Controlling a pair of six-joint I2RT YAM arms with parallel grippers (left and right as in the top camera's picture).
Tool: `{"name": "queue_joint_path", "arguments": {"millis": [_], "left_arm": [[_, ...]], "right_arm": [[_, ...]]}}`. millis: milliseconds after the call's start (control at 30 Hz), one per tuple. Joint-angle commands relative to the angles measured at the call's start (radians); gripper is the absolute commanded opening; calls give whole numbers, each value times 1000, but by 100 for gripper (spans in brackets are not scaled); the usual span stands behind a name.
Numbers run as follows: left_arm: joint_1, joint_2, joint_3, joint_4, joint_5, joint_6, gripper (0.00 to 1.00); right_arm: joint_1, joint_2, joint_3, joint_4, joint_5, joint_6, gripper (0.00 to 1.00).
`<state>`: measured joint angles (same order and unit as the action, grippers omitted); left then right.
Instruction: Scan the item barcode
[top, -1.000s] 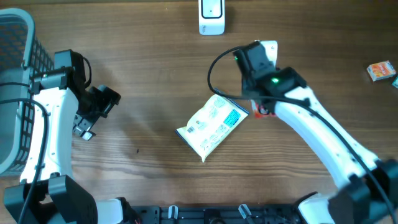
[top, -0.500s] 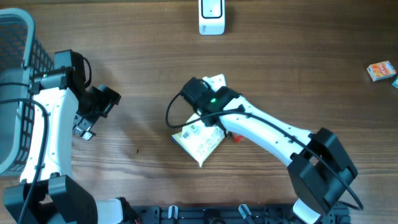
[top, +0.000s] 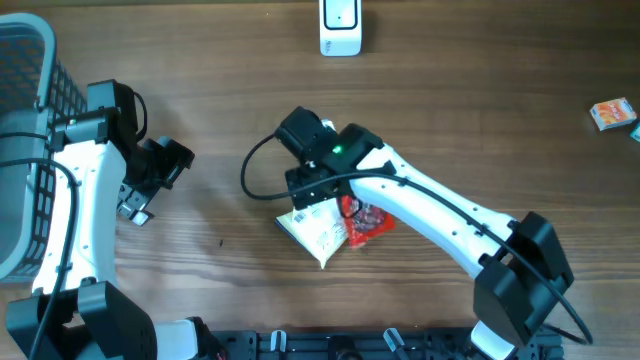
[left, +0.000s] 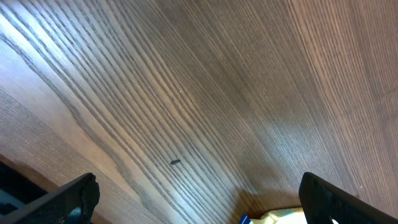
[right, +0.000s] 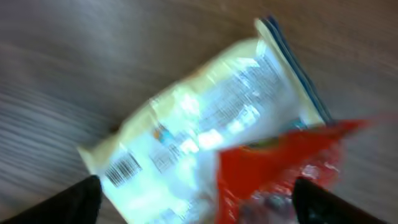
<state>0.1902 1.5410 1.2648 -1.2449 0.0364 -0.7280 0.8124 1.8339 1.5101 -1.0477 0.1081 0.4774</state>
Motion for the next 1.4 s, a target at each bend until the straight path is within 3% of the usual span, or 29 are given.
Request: {"name": "queue_joint_path", "arguments": {"millis": [0,167,267,400,633,967,1000,1100,1200,1300,1367], "left_arm": [[3,0,-1,0,8,-10,100],[3,0,-1,0,8,-10,100],[3,0,-1,0,8,-10,100],[3,0,-1,0,8,-10,100],[3,0,-1,0,8,-10,100],[3,0,-1,0,8,-10,100],[3,0,-1,0,8,-10,100],[3,0,-1,0,8,-10,100],[3,0,-1,0,8,-10,100],[3,0,-1,0,8,-10,100],[3,0,-1,0,8,-10,100]], "right_arm": [[-73,-81,124,-97,143,-5,100],[-273,-137,142,-171,72,-10,100],[-402,-135,64,-196,-209,-236,100],[-466,-135,-100,-172,-271,-267,99],[-444,-135,-328,17,-465,-348,99],[-396,-135,-491,172,-355,-233,98],[-396,-135,-491,177,-355,-234,95],[-396,-135,-491,204,-338,-235,70],[-396,-135,-491,229,-332,-233,54],[-396,-135,-491,257,-322,-208,47],[-396,-135,-491,274,-317,-204,34]]}}
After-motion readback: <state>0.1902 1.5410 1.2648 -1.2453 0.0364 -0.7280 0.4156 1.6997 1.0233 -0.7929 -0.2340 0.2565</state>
